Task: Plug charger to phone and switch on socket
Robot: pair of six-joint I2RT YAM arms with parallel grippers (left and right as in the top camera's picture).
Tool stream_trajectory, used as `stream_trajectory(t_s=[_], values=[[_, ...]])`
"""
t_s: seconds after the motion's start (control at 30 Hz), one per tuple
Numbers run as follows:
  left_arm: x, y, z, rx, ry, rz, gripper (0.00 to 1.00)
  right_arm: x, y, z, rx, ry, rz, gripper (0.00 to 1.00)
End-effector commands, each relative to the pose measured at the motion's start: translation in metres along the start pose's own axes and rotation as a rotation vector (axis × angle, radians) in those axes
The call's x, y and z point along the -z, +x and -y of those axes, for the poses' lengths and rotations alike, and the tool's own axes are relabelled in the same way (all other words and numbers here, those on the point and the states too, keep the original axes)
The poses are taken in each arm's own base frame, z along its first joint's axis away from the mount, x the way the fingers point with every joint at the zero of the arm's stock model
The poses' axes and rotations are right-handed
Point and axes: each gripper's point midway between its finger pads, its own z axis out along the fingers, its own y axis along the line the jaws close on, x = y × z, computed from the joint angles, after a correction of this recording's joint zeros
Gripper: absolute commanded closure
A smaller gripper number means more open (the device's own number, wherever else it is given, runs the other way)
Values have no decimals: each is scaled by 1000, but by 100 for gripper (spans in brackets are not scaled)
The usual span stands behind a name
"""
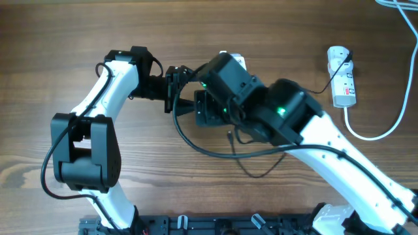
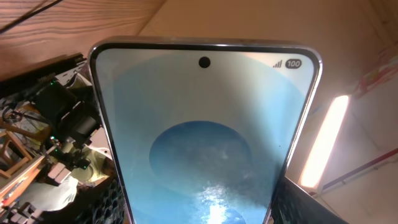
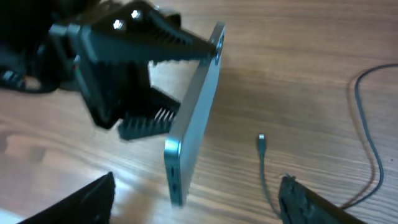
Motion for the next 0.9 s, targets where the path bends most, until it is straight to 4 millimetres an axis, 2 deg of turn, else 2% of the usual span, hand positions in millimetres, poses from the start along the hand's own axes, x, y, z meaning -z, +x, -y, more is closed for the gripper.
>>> stream_trajectory(t_s=[0.0, 0.17, 0.33, 0.57, 0.67, 0.73, 0.87], values=[[2, 16, 19, -38, 46, -24, 45, -8, -13, -1, -48, 57, 63, 18], [2, 16, 19, 8, 46, -25, 45, -20, -11, -3, -44, 82, 56, 31], [2, 16, 19, 18, 46, -25, 45, -30, -10, -4, -59, 96, 42, 39], [2, 16, 19, 58, 45, -26, 45, -31, -17, -1, -65, 119, 83, 58], [2, 16, 19, 59, 45, -26, 45, -32, -18, -1, -57, 126, 86, 60], [2, 16, 19, 58, 45, -26, 45, -32, -19, -2, -58, 122, 90, 69], [2, 16, 19, 60, 45, -26, 45, -32, -20, -3, -60, 118, 94, 71]])
